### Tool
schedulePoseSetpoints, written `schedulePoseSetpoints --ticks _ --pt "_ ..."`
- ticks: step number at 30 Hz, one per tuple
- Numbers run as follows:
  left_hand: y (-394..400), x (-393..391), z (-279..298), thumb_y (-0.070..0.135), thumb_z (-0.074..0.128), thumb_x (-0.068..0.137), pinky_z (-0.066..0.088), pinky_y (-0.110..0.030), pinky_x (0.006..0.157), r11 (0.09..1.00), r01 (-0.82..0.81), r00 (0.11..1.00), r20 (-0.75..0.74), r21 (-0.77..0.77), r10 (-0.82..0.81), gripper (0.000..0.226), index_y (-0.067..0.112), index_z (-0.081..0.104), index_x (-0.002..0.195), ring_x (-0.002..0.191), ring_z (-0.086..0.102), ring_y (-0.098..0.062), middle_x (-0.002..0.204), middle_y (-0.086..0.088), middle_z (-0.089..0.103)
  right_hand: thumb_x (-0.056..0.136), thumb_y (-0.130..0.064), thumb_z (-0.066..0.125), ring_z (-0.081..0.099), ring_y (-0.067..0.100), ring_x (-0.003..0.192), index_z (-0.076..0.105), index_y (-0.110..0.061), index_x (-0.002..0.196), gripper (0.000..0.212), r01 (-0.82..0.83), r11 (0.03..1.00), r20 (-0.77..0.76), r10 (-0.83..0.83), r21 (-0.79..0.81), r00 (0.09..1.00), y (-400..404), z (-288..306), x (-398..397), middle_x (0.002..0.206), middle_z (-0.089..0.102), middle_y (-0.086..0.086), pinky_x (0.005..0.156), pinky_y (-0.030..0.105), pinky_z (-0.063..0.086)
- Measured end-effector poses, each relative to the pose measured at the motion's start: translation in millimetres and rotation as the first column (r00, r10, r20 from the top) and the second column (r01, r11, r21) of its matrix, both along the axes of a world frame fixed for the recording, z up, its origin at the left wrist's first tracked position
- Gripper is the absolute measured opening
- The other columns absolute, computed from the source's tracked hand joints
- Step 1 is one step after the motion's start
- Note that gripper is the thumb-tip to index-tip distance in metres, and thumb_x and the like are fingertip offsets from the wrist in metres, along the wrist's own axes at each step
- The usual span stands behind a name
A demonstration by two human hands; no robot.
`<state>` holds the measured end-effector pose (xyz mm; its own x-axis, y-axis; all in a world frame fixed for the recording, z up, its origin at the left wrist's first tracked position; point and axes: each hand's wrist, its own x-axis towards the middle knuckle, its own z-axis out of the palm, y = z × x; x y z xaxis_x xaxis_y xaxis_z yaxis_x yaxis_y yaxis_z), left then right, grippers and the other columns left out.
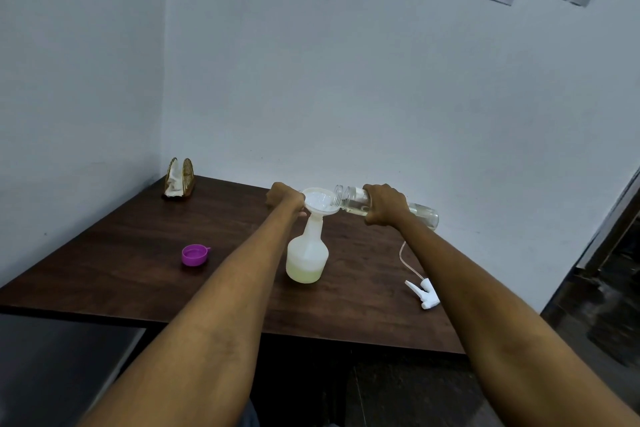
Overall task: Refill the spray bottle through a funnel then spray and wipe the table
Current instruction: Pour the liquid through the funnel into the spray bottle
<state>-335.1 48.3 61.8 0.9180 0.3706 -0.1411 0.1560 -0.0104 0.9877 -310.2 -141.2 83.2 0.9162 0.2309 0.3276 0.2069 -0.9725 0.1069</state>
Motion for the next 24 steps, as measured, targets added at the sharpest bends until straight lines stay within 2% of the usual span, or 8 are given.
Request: schedulePoseSetpoints --ticks 2,6,9,12,14,16,19,24 --pt "0.3 -0.6 0.3 -0.009 0.056 0.089 0.054 -0.029 0.058 1.0 -0.006 1.0 -0.001 0.009 0.006 0.021 -0.012 0.064 0.108 0.099 0.07 -0.035 0.113 -0.028 0.066 0.075 -0.018 0.065 0.06 0.028 0.087 0.054 -0.009 0.095 0.025 -0.002 1.0 -0.002 0.002 0.0 1.0 0.4 1.1 0.7 0.095 0.065 0.009 0.062 0.028 0.035" --pt "1.5 -2.0 -0.5 -0.009 0.056 0.089 0.051 -0.023 0.043 0.999 -0.013 1.0 0.001 0.036 0.013 0.02 -0.011 0.065 0.107 0.097 0.072 -0.032 0.111 -0.027 0.067 0.075 -0.019 0.066 0.052 0.024 0.077 0.043 -0.015 0.084 0.024 -0.003 1.0 0.004 0.003 -0.001 1.0 0.3 3.6 1.3 0.093 0.064 0.008 0.06 0.026 0.032" --pt "1.5 -1.2 -0.7 -0.009 0.057 0.089 0.054 -0.027 0.053 0.999 -0.014 1.0 0.01 0.036 0.013 0.02 -0.011 0.065 0.107 0.095 0.072 -0.032 0.111 -0.027 0.067 0.075 -0.019 0.066 0.053 0.024 0.077 0.043 -0.015 0.083 0.024 -0.007 1.0 0.008 0.007 0.0 1.0 -1.0 3.4 1.7 0.087 0.06 0.007 0.057 0.025 0.029" --pt "1.3 -0.3 -0.6 -0.009 0.057 0.089 0.056 -0.03 0.055 0.999 -0.014 1.0 0.008 0.037 0.014 0.02 -0.011 0.065 0.107 0.081 0.072 -0.03 0.11 -0.026 0.067 0.074 -0.019 0.067 0.058 0.026 0.083 0.053 -0.011 0.091 0.023 -0.013 1.0 0.011 0.013 -0.005 1.0 -1.8 2.4 2.6 0.087 0.06 0.006 0.059 0.026 0.032" --pt "1.6 0.1 -0.5 -0.01 0.057 0.088 0.059 -0.033 0.061 0.999 -0.021 1.0 0.009 0.025 0.021 0.02 -0.011 0.065 0.107 0.089 0.072 -0.033 0.111 -0.026 0.067 0.074 -0.019 0.067 0.053 0.023 0.078 0.056 -0.009 0.096 0.027 -0.015 1.0 0.013 0.015 -0.003 1.0 -1.5 1.9 3.3 0.089 0.062 0.006 0.061 0.027 0.034" --pt "1.7 0.5 -0.5 -0.011 0.057 0.088 0.058 -0.032 0.067 0.999 -0.033 0.999 0.009 0.018 0.032 0.021 -0.011 0.065 0.107 0.094 0.072 -0.034 0.11 -0.027 0.067 0.074 -0.019 0.067 0.048 0.021 0.075 0.053 -0.011 0.091 0.024 -0.017 1.0 0.011 0.017 -0.01 1.0 -1.0 1.8 3.9 0.085 0.059 0.004 0.061 0.027 0.033" --pt "1.3 -0.3 -0.1 -0.01 0.058 0.088 0.058 -0.032 0.065 0.999 -0.038 0.999 0.006 0.019 0.037 0.02 -0.011 0.065 0.107 0.093 0.072 -0.033 0.109 -0.027 0.068 0.075 -0.019 0.066 0.047 0.02 0.074 0.044 -0.015 0.083 0.024 -0.017 0.999 0.009 0.017 -0.03 1.0 -0.8 2.4 4.8 0.08 0.052 0.0 0.06 0.026 0.032" --pt "2.0 0.3 -1.1 -0.011 0.057 0.087 0.059 -0.035 0.062 0.999 -0.027 1.0 0.006 0.029 0.027 0.021 -0.013 0.064 0.107 0.097 0.071 -0.034 0.111 -0.028 0.066 0.075 -0.018 0.066 0.047 0.021 0.073 0.042 -0.015 0.081 0.025 -0.016 0.999 0.018 0.017 -0.029 1.0 0.3 2.9 5.0 0.079 0.051 0.001 0.06 0.027 0.032"
